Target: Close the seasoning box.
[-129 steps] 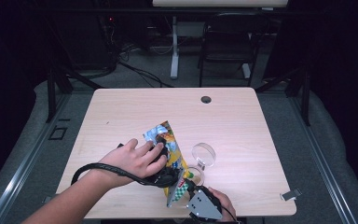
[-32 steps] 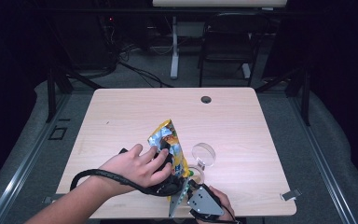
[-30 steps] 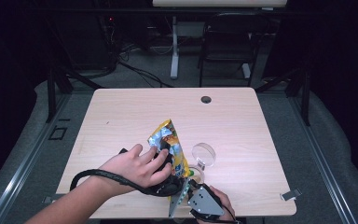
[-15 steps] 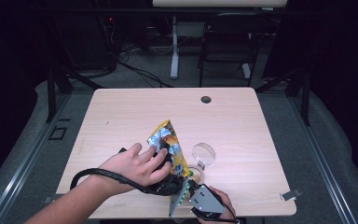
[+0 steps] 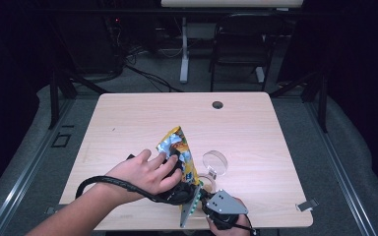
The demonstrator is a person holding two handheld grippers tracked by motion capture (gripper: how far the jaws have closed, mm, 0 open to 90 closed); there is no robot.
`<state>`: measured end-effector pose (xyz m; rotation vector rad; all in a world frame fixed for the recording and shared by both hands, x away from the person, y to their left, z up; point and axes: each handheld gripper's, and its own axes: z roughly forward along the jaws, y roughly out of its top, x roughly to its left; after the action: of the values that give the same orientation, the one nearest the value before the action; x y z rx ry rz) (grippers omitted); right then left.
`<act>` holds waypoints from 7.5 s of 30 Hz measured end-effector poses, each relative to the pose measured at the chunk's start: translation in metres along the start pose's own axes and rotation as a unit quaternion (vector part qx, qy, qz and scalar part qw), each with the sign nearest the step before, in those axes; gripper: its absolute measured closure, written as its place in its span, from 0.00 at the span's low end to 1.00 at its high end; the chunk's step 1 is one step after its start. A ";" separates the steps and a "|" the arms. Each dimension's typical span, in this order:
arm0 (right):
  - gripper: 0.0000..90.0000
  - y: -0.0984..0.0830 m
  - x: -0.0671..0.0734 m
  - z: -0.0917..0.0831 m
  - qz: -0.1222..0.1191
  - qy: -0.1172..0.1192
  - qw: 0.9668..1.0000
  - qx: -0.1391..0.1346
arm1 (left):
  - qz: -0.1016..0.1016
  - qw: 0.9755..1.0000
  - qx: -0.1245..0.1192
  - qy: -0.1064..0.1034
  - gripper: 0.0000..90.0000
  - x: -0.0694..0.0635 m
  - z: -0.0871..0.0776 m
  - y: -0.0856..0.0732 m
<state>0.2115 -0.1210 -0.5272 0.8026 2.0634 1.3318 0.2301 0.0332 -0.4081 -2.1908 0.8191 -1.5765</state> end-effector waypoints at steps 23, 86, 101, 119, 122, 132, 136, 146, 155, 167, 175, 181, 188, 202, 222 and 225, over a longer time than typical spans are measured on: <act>0.97 -0.001 -0.002 0.000 0.011 0.004 1.000 0.000 | 0.000 1.000 0.000 -0.005 0.91 0.000 0.001 -0.001; 0.97 -0.004 -0.011 -0.001 0.092 0.030 0.995 -0.016 | -0.003 1.000 0.002 -0.007 0.91 0.003 -0.001 0.001; 0.97 -0.005 -0.013 -0.003 0.099 0.039 0.994 -0.017 | -0.003 1.000 0.007 -0.013 0.90 0.004 -0.002 0.001; 0.97 -0.004 -0.014 -0.003 0.106 0.041 0.993 -0.024 | -0.004 1.000 0.013 -0.009 0.90 0.004 -0.004 0.002; 0.97 -0.004 -0.014 -0.003 0.105 0.042 0.993 -0.022 | -0.005 1.000 0.013 -0.009 0.90 0.003 -0.004 0.002; 0.97 -0.003 -0.012 0.000 0.108 0.050 0.993 -0.022 | -0.004 1.000 0.012 -0.006 0.89 0.003 -0.006 0.001; 0.97 -0.003 -0.013 0.001 0.118 0.058 0.991 -0.024 | -0.004 1.000 0.013 -0.007 0.89 0.003 -0.007 0.000; 0.97 -0.004 -0.014 0.001 0.129 0.069 0.989 -0.023 | -0.001 1.000 0.016 -0.011 0.89 0.004 -0.007 0.001; 0.97 -0.004 -0.014 0.000 0.126 0.071 0.989 -0.021 | -0.002 1.000 0.016 -0.013 0.89 0.004 -0.008 0.001; 0.97 -0.004 -0.014 0.000 0.126 0.074 0.989 -0.021 | -0.004 1.000 0.015 -0.013 0.89 0.005 -0.007 0.002; 0.97 -0.004 -0.014 0.000 0.125 0.073 0.989 -0.021 | -0.004 1.000 0.016 -0.013 0.89 0.004 -0.007 0.002; 0.97 -0.004 -0.015 0.000 0.124 0.072 0.990 -0.018 | -0.004 1.000 0.017 -0.012 0.89 0.004 -0.007 0.002; 0.97 -0.004 -0.015 0.000 0.130 0.071 0.989 -0.022 | -0.005 1.000 0.017 -0.013 0.89 0.004 -0.007 0.002; 0.97 -0.005 -0.016 -0.001 0.140 0.073 0.987 -0.029 | -0.006 1.000 0.014 -0.011 0.89 0.004 -0.007 0.000; 0.97 -0.004 -0.016 -0.002 0.141 0.076 0.987 -0.031 | -0.008 1.000 0.018 -0.018 0.89 0.002 -0.006 -0.001; 0.97 -0.004 -0.016 -0.002 0.142 0.076 0.987 -0.031 | -0.008 1.000 0.018 -0.018 0.89 0.003 -0.006 -0.002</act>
<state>0.2199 -0.1353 -0.5284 1.0246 2.0668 1.6478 0.2252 0.0333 -0.4032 -2.1992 0.7575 -1.5426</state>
